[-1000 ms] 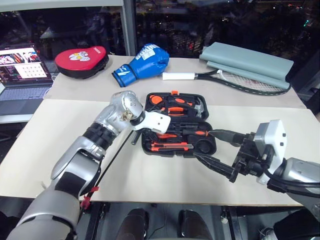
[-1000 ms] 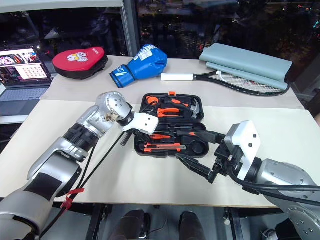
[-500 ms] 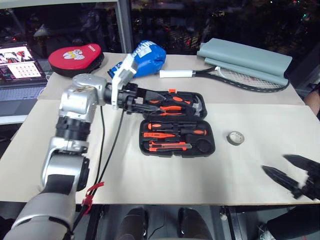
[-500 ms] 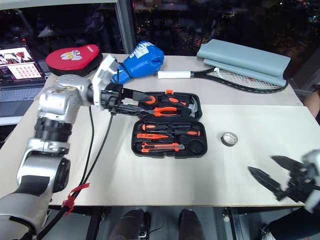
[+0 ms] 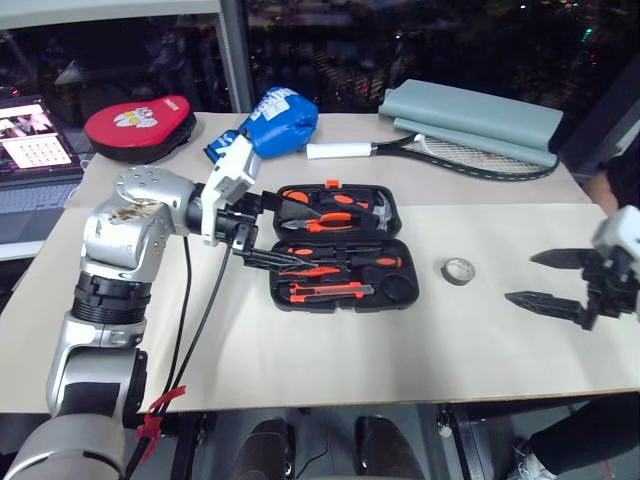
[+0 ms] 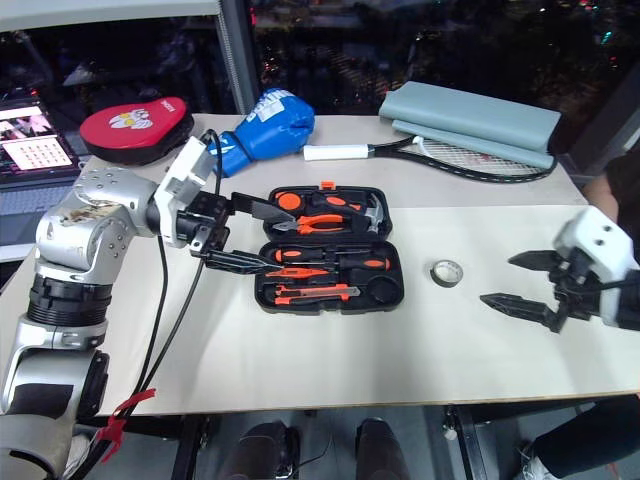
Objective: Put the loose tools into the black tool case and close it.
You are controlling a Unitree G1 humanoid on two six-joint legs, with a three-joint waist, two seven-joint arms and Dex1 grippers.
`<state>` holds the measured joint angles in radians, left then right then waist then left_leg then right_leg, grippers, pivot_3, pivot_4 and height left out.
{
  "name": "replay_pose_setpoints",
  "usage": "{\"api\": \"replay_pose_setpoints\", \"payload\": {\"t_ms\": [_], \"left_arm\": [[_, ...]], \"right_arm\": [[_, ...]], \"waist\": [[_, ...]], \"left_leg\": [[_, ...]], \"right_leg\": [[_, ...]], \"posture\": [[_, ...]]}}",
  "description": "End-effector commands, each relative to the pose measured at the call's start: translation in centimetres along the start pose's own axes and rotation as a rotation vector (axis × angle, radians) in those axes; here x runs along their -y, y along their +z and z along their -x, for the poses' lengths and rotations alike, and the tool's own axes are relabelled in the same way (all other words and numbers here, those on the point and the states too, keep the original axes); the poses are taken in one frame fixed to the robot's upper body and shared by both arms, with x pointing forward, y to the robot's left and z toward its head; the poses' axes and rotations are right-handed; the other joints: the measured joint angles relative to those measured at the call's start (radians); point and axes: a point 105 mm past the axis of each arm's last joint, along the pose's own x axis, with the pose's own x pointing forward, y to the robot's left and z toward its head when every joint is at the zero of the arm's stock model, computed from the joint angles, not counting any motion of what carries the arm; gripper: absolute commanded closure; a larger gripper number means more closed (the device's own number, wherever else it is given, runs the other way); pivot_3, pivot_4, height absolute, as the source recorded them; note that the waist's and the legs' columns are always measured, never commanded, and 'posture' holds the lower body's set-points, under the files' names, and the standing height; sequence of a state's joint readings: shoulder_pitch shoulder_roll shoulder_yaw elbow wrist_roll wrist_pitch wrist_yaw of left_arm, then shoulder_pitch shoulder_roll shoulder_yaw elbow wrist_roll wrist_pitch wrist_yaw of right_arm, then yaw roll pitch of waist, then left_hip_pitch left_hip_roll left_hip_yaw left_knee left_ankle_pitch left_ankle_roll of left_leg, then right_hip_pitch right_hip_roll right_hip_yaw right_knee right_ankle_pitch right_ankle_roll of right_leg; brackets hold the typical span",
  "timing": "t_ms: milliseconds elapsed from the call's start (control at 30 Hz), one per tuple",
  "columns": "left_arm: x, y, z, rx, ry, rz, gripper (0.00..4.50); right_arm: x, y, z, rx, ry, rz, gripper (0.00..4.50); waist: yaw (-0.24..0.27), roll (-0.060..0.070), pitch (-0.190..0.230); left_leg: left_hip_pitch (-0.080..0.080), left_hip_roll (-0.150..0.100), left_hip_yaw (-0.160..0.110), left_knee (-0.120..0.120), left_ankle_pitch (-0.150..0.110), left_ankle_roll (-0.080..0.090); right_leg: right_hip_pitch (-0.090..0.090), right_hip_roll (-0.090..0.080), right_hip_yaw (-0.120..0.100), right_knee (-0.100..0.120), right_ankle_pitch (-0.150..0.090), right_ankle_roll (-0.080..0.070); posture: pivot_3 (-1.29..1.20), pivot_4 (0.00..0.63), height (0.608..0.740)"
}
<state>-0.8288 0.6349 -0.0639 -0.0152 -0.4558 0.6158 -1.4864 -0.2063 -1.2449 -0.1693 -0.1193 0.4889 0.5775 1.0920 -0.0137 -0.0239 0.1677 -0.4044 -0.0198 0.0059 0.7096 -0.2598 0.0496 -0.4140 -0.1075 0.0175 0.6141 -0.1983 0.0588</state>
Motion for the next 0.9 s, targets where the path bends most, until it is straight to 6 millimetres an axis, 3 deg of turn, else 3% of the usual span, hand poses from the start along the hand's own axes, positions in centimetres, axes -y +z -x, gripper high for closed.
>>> {"api": "replay_pose_setpoints", "payload": {"t_ms": [33,367,467,500,533,700,833,900], "left_arm": [[0.5,0.8,-0.2,0.009,-0.001,-0.047,0.04],[0.0,0.9,-0.3,0.003,0.055,-0.081,0.04],[-0.1,1.0,-0.4,0.002,0.062,-0.086,0.0],[-0.2,1.0,-0.3,0.001,0.062,-0.087,0.0],[-0.2,1.0,-0.3,0.001,0.063,-0.087,0.0],[-0.3,1.0,-0.3,-0.002,0.062,-0.091,0.0],[-0.2,0.7,-0.4,-0.014,0.049,-0.093,0.0],[0.0,0.2,-0.5,-0.033,0.036,-0.094,0.0]], "right_arm": [[1.2,-1.2,-2.3,-0.126,0.03,0.061,0.0],[3.2,-2.8,-6.8,-0.207,0.08,0.088,0.0],[3.8,-2.8,-7.3,-0.187,0.062,0.074,0.98],[3.8,-2.8,-7.4,-0.176,0.067,0.065,0.98],[3.8,-2.8,-7.4,-0.172,0.071,0.057,1.47],[3.8,-3.3,-7.5,-0.17,0.072,0.063,3.13],[3.7,-2.2,-7.0,-0.121,0.086,0.075,4.42],[3.1,-0.4,-6.4,-0.071,0.128,0.107,4.42]], "waist": [[0.004,0.0,0.0],[0.008,0.001,0.001],[0.005,0.001,0.001],[0.005,0.001,0.001],[0.004,0.001,0.001],[0.001,0.001,0.001],[0.001,0.001,0.001],[0.001,0.001,0.001]], "left_leg": [[-0.004,-0.001,0.0,0.0,0.0,0.0],[-0.012,-0.004,0.0,0.0,0.0,0.0],[-0.01,-0.004,0.0,0.0,0.0,0.0],[-0.01,-0.004,0.0,0.0,0.0,0.0],[-0.01,-0.004,0.0,0.0,0.0,0.0],[-0.01,-0.004,0.0,0.0,0.0,0.0],[-0.01,-0.004,0.0,0.0,0.0,0.0],[-0.01,-0.004,0.0,0.0,0.0,0.0]], "right_leg": [[-0.005,0.0,0.0,0.001,0.0,0.0],[-0.011,-0.001,-0.001,-0.001,0.0,0.002],[-0.01,-0.001,-0.001,0.0,0.0,0.002],[-0.01,-0.001,-0.001,0.001,0.0,0.002],[-0.01,-0.001,-0.001,0.001,0.0,0.002],[-0.01,-0.001,-0.001,0.001,0.0,0.002],[-0.01,-0.001,-0.001,0.001,0.0,0.002],[-0.01,-0.001,-0.001,0.002,0.0,0.002]], "posture": [[0.0,0.15,0.736],[0.0,0.15,0.736],[0.0,0.15,0.736],[0.0,0.15,0.736],[0.0,0.15,0.736],[0.0,0.15,0.736],[0.0,0.15,0.736],[0.0,0.15,0.736]]}}
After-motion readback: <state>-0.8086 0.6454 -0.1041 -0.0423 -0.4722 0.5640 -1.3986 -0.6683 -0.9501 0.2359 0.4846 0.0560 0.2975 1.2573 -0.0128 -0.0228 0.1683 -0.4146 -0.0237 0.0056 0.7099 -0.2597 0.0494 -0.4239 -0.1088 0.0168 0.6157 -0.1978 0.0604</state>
